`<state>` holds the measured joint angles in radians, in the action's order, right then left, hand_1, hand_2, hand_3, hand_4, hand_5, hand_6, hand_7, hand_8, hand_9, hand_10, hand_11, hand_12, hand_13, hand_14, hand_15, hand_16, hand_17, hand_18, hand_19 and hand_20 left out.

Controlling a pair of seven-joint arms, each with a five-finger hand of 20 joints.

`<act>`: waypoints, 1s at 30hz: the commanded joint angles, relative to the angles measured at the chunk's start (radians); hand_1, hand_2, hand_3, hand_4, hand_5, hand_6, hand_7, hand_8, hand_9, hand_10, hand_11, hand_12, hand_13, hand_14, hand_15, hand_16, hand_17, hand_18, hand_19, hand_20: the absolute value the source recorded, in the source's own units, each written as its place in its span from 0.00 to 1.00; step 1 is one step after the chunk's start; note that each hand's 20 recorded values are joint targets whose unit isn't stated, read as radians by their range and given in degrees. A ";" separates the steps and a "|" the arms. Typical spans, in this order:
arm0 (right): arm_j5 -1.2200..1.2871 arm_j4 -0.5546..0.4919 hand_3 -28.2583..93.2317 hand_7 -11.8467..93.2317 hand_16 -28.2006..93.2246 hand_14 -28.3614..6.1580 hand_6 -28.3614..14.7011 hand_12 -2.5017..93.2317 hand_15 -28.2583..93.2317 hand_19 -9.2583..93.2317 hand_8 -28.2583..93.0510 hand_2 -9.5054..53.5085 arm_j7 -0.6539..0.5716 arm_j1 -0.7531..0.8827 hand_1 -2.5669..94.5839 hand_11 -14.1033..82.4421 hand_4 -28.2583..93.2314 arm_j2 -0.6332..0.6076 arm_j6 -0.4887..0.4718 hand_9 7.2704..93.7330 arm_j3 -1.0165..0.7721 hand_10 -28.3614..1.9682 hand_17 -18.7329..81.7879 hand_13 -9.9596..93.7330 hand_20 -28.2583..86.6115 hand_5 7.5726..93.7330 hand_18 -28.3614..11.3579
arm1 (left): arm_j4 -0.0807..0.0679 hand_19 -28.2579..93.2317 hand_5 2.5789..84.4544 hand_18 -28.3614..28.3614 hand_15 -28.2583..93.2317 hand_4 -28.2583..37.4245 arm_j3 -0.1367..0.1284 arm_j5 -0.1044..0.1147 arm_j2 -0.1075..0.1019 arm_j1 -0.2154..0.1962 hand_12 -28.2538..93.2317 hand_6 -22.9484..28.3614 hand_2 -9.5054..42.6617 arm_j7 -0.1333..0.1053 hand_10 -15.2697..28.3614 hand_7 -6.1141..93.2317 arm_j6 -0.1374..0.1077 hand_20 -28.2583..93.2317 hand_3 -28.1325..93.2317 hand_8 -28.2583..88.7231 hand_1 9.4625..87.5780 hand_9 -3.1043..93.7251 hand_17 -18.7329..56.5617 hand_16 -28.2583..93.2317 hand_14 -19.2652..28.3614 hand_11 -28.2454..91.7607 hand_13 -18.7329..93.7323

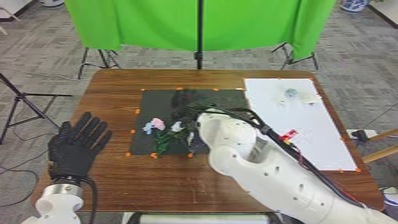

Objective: Arrange flowers

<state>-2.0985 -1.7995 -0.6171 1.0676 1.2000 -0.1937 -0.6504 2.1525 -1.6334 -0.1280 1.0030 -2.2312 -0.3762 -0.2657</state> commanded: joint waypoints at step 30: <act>-0.001 0.213 0.88 0.28 0.32 0.29 0.54 0.18 0.58 0.77 0.14 0.00 -0.124 0.123 0.50 0.27 0.01 -0.298 0.024 0.42 -0.355 0.31 0.40 0.45 0.45 0.51 0.12 | -0.036 0.50 0.52 0.75 0.56 0.00 0.016 -0.056 0.039 0.010 0.34 0.58 0.42 0.005 0.69 0.24 0.015 0.35 0.84 0.16 0.22 0.45 0.20 0.19 0.70 0.45 0.45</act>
<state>-2.0932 -1.6065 -0.7571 1.1903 0.8744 -0.1403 -1.0270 2.1162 -1.6261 -0.1799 1.0294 -2.2031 -0.3727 -0.2535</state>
